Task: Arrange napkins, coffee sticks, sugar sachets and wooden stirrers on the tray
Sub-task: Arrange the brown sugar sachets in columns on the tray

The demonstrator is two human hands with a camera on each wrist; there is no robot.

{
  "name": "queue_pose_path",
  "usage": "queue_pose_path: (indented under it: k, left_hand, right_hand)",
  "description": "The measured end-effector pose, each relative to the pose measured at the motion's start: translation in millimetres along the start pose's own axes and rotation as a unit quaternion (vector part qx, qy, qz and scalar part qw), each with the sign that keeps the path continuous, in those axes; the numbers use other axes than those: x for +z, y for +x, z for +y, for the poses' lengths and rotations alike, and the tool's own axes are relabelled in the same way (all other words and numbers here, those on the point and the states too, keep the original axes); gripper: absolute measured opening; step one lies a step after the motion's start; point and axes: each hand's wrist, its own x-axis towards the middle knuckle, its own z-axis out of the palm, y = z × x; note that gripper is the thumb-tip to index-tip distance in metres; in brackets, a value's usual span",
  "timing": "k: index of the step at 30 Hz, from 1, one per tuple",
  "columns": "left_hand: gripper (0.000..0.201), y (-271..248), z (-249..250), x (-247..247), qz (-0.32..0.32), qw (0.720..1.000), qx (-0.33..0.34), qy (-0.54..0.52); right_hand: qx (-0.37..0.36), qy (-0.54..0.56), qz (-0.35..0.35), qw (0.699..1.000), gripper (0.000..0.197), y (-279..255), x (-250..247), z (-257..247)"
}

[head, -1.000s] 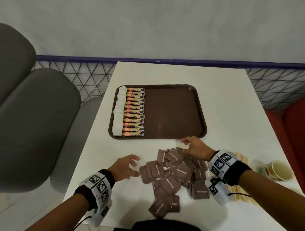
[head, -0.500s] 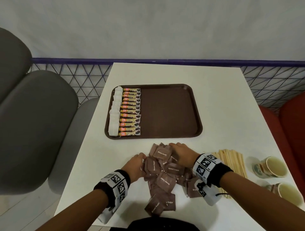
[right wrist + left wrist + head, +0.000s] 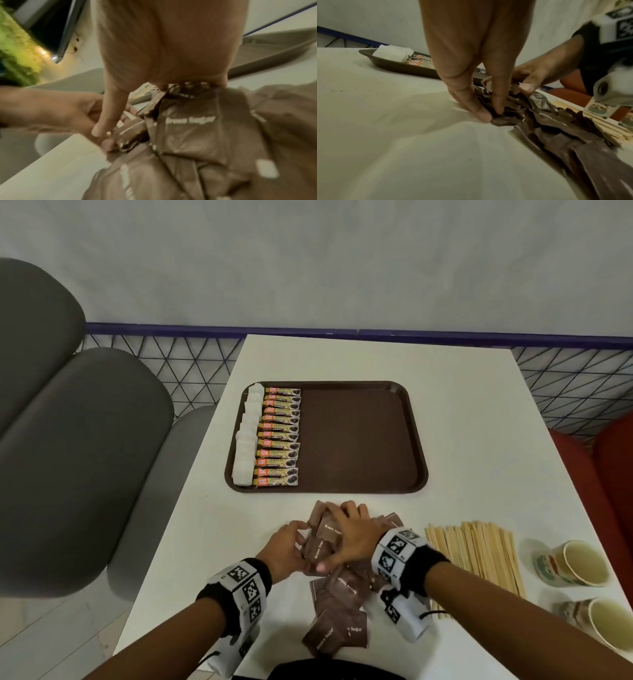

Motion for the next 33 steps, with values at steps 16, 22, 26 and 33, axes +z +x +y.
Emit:
queue_pose_path:
  k: [16, 22, 26, 33]
  left_hand:
    - [0.050, -4, 2, -13, 0.076, 0.975, 0.017, -0.209]
    - [0.033, -4, 26, -30, 0.102, 0.947, 0.001, -0.306]
    - [0.058, -6, 48, -28, -0.044, 0.918, -0.019, -0.393]
    - [0.047, -8, 56, -21, -0.148, 0.854, -0.006, -0.499]
  right_hand:
    - [-0.036, 0.185, 0.072, 0.979, 0.058, 14, 9, -2]
    - [-0.112, 0.377, 0.100, 0.914, 0.051, 5, -25, -4]
    - [-0.175, 0.339, 0.103, 0.919, 0.051, 7, -32, -20]
    - [-0.170, 0.217, 0.150, 0.949, 0.072, 5, -22, -36]
